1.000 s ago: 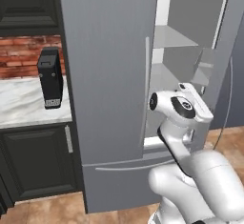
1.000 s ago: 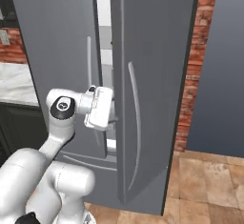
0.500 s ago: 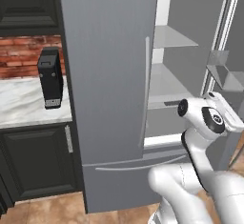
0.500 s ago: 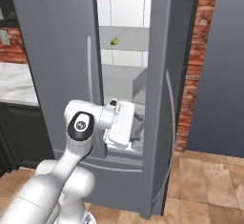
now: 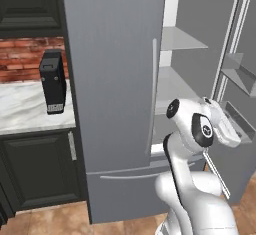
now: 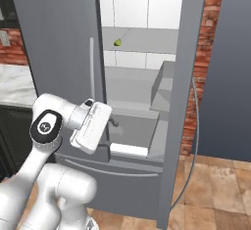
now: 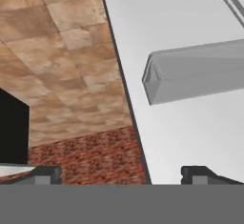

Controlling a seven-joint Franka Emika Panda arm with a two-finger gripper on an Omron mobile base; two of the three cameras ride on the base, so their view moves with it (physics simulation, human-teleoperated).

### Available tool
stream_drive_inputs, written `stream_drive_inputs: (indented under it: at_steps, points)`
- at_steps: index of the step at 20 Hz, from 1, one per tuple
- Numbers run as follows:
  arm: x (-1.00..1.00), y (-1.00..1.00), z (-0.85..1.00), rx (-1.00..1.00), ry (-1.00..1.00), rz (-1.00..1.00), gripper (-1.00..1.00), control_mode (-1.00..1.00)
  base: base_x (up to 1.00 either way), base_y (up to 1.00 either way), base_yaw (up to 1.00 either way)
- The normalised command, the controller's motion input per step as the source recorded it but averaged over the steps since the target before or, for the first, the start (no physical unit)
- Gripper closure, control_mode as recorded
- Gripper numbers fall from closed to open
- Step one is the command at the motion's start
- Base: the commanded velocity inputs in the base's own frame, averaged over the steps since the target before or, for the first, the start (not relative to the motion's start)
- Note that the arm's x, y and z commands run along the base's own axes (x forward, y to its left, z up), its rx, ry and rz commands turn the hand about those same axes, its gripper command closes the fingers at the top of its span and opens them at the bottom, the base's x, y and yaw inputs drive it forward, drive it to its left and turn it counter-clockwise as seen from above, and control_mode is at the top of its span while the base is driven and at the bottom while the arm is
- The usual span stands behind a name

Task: There is a bowl on the dining counter. Grab a lemon wedge from the fridge and place it in the bowl. Then get the liquor bottle and glass cup from the cabinet and place them next to the bowl.

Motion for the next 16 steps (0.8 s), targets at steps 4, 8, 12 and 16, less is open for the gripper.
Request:
stream_drive_inputs:
  at_steps: [4, 8, 12, 16]
  points:
    - [0.17, 1.00, 0.37, 0.09, -0.10, 0.20, -1.00, -1.00, 0.00, 0.00, 0.00]
    - [0.53, 0.65, 0.27, 0.12, -0.04, 0.32, -1.00, -1.00, 0.00, 0.00, 0.00]
    - [0.90, 0.29, 0.43, 0.28, -0.02, 0.51, -1.00, -1.00, 0.00, 0.00, 0.00]
    - [0.57, 0.07, 0.16, 0.22, 0.00, 0.41, -1.00, -1.00, 0.00, 0.00, 0.00]
